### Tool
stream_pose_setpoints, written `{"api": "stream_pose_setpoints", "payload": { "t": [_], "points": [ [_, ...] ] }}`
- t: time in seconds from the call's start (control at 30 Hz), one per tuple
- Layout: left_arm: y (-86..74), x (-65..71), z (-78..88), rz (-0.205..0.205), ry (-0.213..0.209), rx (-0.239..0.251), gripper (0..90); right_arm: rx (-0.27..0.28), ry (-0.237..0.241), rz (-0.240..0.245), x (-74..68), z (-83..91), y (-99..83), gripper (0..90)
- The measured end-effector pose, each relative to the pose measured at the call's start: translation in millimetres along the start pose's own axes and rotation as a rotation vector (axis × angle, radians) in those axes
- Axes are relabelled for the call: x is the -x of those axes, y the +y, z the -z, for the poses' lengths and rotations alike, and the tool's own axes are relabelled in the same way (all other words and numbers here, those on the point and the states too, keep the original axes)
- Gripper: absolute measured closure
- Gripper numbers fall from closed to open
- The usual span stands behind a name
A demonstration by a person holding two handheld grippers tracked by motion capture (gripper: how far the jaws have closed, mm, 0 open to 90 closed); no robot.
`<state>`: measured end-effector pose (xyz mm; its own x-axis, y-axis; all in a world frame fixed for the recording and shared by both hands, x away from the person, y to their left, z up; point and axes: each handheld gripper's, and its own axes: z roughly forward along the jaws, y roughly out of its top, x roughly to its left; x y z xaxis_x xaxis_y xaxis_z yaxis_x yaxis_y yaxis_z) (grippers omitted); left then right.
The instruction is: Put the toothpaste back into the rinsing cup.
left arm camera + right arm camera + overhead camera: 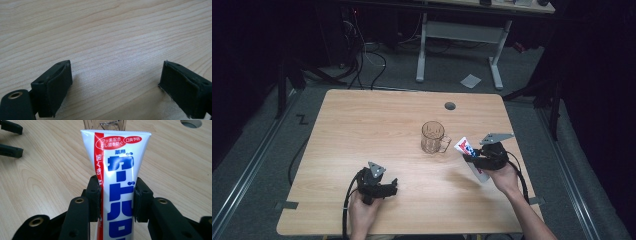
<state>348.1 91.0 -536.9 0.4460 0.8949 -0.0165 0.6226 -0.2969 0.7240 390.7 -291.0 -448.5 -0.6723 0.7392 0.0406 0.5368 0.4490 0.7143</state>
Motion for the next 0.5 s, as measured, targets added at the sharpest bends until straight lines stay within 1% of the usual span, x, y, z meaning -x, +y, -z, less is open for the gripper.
{"api": "stream_pose_setpoints", "payload": {
  "t": [0.07, 0.27, 0.4, 0.5],
  "points": [
    [0.0, 0.0, 0.0, 0.000, 0.000, 0.000, 10.9, 0.005, 0.002, -0.001, -0.9, -0.1, 2.3, 64.5],
    [0.0, 0.0, 0.0, 0.000, 0.000, 0.000, 11.0, 0.022, -0.001, 0.030, -4.2, -1.7, 9.8, 64.5],
    [0.0, 0.0, 0.0, 0.000, 0.000, 0.000, 11.0, 0.041, 0.018, 0.028, -4.6, -2.2, 15.6, 64.4],
    [0.0, 0.0, 0.0, -0.001, 0.000, 0.000, 11.0, 0.049, 0.016, 0.031, -5.8, -3.1, 19.6, 64.4]
  ]
}}
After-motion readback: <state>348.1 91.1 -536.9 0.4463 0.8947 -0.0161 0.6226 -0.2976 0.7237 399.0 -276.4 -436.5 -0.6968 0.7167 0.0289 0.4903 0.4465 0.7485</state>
